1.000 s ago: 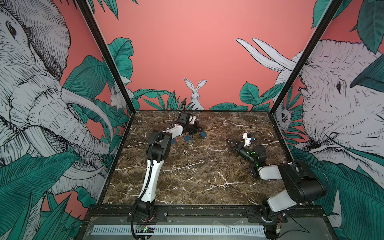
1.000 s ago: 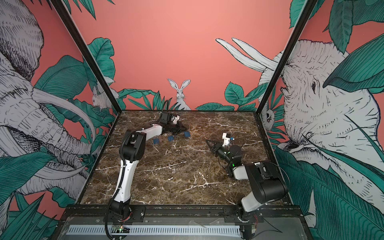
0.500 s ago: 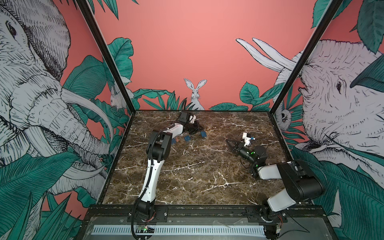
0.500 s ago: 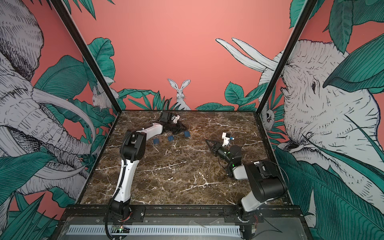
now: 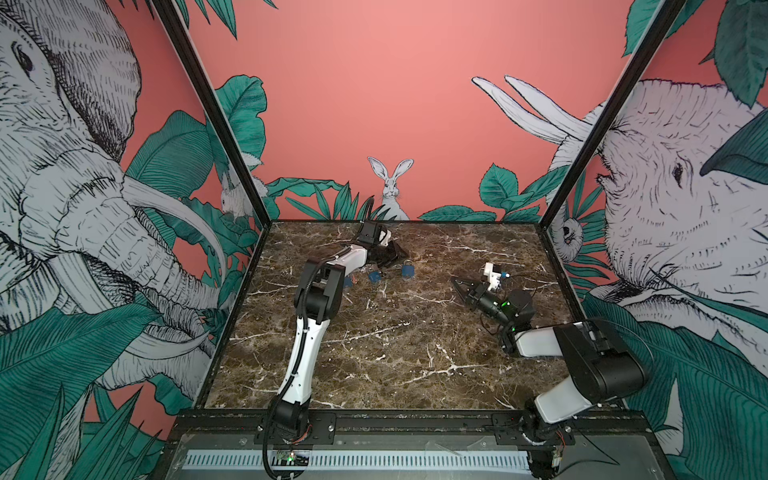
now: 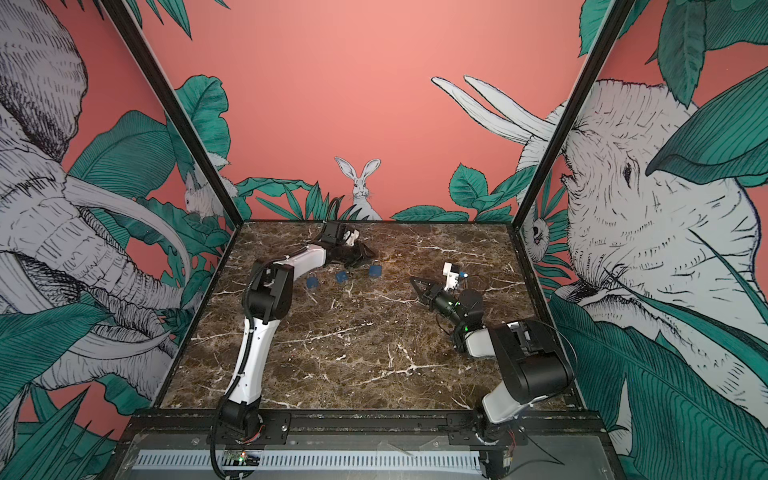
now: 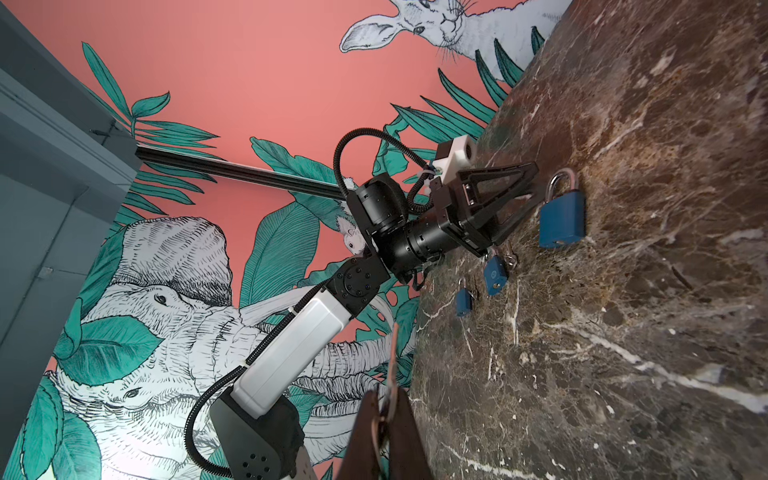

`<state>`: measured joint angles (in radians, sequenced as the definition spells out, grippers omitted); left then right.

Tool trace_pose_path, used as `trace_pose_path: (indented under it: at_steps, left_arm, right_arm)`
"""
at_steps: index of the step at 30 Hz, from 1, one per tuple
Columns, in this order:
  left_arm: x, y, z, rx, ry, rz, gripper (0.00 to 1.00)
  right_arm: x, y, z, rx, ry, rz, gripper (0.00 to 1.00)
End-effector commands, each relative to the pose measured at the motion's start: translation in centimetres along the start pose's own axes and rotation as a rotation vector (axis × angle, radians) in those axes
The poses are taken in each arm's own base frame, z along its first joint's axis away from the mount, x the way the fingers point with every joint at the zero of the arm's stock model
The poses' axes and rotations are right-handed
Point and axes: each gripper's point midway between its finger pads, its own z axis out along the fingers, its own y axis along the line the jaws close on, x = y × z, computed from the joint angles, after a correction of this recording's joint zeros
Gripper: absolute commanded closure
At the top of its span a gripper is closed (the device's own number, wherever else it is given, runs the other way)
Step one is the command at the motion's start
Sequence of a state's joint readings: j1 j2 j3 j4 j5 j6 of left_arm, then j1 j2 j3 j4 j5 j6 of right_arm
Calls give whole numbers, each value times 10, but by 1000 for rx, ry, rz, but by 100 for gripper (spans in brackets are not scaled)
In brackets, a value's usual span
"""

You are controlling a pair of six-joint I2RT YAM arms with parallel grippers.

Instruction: Lock with the key

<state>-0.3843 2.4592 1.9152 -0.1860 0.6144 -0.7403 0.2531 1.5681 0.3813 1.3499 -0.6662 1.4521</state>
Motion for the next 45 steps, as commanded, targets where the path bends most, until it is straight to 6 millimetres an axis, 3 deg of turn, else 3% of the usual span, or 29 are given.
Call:
trace_pose_path:
  at_steps: [1, 9, 13, 18, 24, 31, 36, 37, 40, 45]
  left_arm:
    - [-17, -16, -16, -25, -50, 39, 61]
    - [-39, -72, -89, -94, -173, 213, 57]
    - [-43, -101, -141, -144, -266, 312, 55]
    - [-36, -121, -204, -230, -373, 399, 54]
    - [-10, -118, -275, -354, -502, 429, 53]
    - [33, -97, -348, -513, -618, 444, 45]
    - [56, -78, -366, -563, -630, 430, 40]
    - [61, -74, -368, -573, -625, 426, 29]
    - [72, -63, -374, -611, -616, 415, 27]
    - [83, -52, -382, -642, -631, 407, 25]
  right_arm:
    - [-6, 16, 4, -55, -3, -45, 100]
    - [-12, 17, 17, 17, 39, -130, 100]
    - [-14, 9, 20, 163, 84, -211, 100]
    - [-26, -7, 14, 424, 130, -301, 100]
    - [-40, -15, 39, 472, 174, -303, 100]
    - [-50, -61, 71, 567, 234, -301, 100]
    - [-43, -93, 100, 640, 287, -325, 100]
    - [-43, -99, 105, 654, 293, -332, 100]
    - [-49, -111, 120, 685, 296, -341, 100]
    - [-42, -134, 139, 721, 315, -332, 100]
